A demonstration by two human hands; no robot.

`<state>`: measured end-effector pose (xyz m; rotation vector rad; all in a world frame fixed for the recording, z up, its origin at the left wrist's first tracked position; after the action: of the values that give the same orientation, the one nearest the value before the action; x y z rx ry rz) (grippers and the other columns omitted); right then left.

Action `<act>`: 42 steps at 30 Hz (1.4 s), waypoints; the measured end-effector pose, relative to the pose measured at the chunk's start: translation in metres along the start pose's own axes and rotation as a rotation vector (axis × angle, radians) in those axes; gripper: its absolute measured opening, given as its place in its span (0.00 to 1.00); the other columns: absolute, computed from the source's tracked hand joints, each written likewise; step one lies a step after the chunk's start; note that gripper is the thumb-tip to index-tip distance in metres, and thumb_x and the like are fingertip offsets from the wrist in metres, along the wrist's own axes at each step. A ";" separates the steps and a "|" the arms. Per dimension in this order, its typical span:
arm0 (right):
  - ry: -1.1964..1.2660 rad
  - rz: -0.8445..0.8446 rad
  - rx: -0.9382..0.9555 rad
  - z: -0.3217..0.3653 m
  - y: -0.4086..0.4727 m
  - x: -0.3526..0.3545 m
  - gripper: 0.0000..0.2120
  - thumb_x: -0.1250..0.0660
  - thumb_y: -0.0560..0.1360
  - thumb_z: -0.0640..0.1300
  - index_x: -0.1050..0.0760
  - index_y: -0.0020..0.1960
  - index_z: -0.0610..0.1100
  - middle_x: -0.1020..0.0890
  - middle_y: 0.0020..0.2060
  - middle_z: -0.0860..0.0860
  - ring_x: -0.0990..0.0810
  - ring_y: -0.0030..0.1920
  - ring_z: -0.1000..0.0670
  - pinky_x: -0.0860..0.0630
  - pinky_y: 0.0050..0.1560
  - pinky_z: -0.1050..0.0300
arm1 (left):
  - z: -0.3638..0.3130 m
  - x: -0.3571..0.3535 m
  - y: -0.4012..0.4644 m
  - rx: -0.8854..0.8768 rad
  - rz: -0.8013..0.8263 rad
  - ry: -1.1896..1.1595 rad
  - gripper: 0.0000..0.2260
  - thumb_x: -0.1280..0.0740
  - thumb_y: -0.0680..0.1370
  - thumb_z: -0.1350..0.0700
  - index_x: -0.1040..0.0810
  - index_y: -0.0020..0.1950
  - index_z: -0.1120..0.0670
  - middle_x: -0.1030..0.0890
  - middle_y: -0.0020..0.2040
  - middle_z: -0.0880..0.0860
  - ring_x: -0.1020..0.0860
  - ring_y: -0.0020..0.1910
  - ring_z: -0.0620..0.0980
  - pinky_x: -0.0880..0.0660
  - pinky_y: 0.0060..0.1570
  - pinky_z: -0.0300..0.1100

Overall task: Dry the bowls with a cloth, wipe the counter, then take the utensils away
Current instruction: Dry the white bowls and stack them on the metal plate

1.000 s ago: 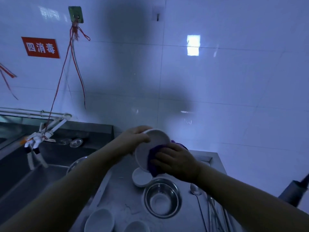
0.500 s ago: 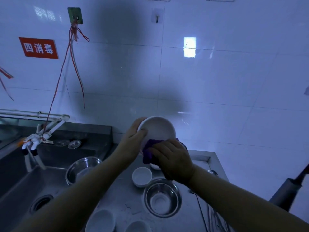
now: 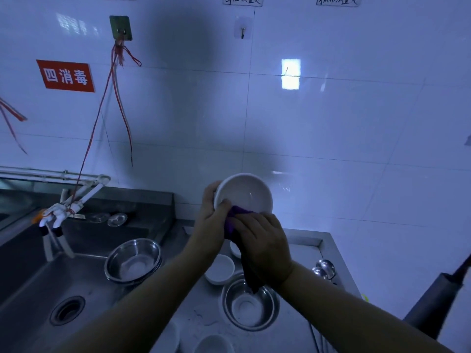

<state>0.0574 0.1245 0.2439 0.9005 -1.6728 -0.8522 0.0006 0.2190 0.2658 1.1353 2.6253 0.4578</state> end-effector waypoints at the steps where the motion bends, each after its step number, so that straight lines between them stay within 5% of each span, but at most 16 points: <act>1: 0.002 0.005 0.039 -0.001 -0.002 0.001 0.13 0.34 0.76 0.49 0.18 0.50 0.41 0.15 0.47 0.46 0.17 0.46 0.48 0.23 0.51 0.54 | -0.001 0.002 0.001 -0.009 0.045 0.036 0.14 0.44 0.81 0.61 0.31 0.57 0.42 0.27 0.52 0.45 0.25 0.46 0.40 0.24 0.37 0.32; 5: -0.023 0.069 0.341 -0.014 -0.009 0.007 0.09 0.34 0.77 0.45 0.20 0.52 0.42 0.16 0.46 0.46 0.18 0.45 0.49 0.24 0.51 0.55 | -0.013 0.006 0.010 0.003 0.201 0.217 0.13 0.43 0.79 0.65 0.28 0.58 0.50 0.25 0.50 0.49 0.26 0.47 0.46 0.27 0.42 0.38; 9: -0.007 0.193 0.580 -0.022 -0.015 0.009 0.10 0.36 0.78 0.45 0.19 0.54 0.44 0.16 0.49 0.47 0.18 0.50 0.49 0.24 0.57 0.53 | -0.020 0.011 0.021 0.205 0.531 0.434 0.18 0.38 0.70 0.55 0.25 0.60 0.50 0.22 0.51 0.53 0.23 0.49 0.53 0.26 0.43 0.44; 14: -0.089 0.046 0.228 -0.022 0.003 0.012 0.09 0.34 0.77 0.46 0.18 0.49 0.42 0.15 0.47 0.46 0.17 0.46 0.48 0.22 0.48 0.53 | -0.008 0.011 0.016 0.119 0.203 0.138 0.17 0.35 0.76 0.61 0.29 0.61 0.44 0.24 0.55 0.53 0.23 0.53 0.54 0.23 0.38 0.37; 18: -0.028 0.006 -0.056 -0.002 0.004 0.000 0.12 0.32 0.75 0.49 0.18 0.51 0.42 0.16 0.49 0.47 0.17 0.49 0.48 0.22 0.52 0.52 | -0.001 0.001 0.000 -0.073 -0.012 0.038 0.17 0.41 0.80 0.62 0.34 0.61 0.41 0.28 0.55 0.43 0.26 0.50 0.43 0.23 0.40 0.36; 21: 0.001 0.016 0.006 0.002 -0.002 -0.002 0.12 0.32 0.76 0.49 0.18 0.52 0.42 0.16 0.49 0.47 0.17 0.48 0.49 0.23 0.53 0.54 | -0.004 0.005 0.004 -0.083 0.063 0.071 0.15 0.44 0.80 0.63 0.32 0.62 0.47 0.27 0.54 0.44 0.26 0.49 0.41 0.24 0.41 0.32; 25: -0.005 0.089 0.343 -0.011 -0.009 0.004 0.09 0.32 0.76 0.46 0.18 0.52 0.43 0.16 0.48 0.47 0.18 0.48 0.49 0.23 0.52 0.55 | -0.016 0.010 0.014 -0.044 0.284 0.209 0.15 0.41 0.73 0.59 0.27 0.59 0.50 0.24 0.52 0.50 0.25 0.45 0.37 0.27 0.41 0.29; 28: -0.002 0.178 0.557 -0.021 -0.013 0.005 0.10 0.36 0.79 0.45 0.18 0.53 0.44 0.16 0.49 0.48 0.18 0.50 0.49 0.24 0.57 0.53 | -0.014 0.017 0.024 0.155 0.490 0.286 0.19 0.39 0.67 0.57 0.23 0.56 0.48 0.21 0.53 0.55 0.23 0.51 0.51 0.26 0.48 0.44; 31: -0.018 0.139 0.453 -0.024 -0.005 0.003 0.11 0.38 0.80 0.45 0.18 0.51 0.43 0.16 0.48 0.47 0.18 0.49 0.48 0.23 0.52 0.54 | -0.009 0.022 0.025 0.209 0.367 0.191 0.18 0.36 0.69 0.57 0.23 0.57 0.44 0.21 0.54 0.56 0.22 0.51 0.54 0.23 0.43 0.44; 36: -0.015 0.042 0.003 -0.009 0.006 -0.007 0.12 0.32 0.76 0.48 0.19 0.53 0.41 0.16 0.50 0.46 0.18 0.50 0.48 0.23 0.53 0.52 | 0.007 0.007 0.003 -0.010 -0.004 -0.015 0.18 0.40 0.80 0.61 0.34 0.62 0.40 0.29 0.56 0.44 0.26 0.52 0.44 0.23 0.40 0.34; 39: 0.033 0.034 -0.045 0.003 -0.001 -0.012 0.13 0.33 0.76 0.49 0.19 0.54 0.41 0.16 0.51 0.46 0.18 0.51 0.48 0.23 0.55 0.53 | 0.005 0.008 0.006 -0.010 0.016 0.029 0.15 0.44 0.81 0.62 0.33 0.62 0.44 0.29 0.56 0.45 0.27 0.54 0.49 0.23 0.46 0.39; 42: 0.039 0.034 0.115 -0.001 -0.010 -0.007 0.12 0.32 0.75 0.49 0.20 0.53 0.41 0.16 0.49 0.46 0.18 0.48 0.49 0.24 0.52 0.55 | -0.004 0.011 0.010 -0.038 0.131 0.164 0.14 0.44 0.80 0.64 0.30 0.63 0.52 0.26 0.55 0.51 0.27 0.52 0.49 0.26 0.50 0.41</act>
<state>0.0618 0.1262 0.2326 0.9581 -1.7122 -0.7170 -0.0011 0.2327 0.2721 1.3151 2.6762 0.6508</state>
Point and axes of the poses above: each hand's wrist, its own y-axis towards the middle knuckle, its own x-axis out of the back of the hand, z = x × y, the point moved 5 cm from there along y, towards the middle knuckle
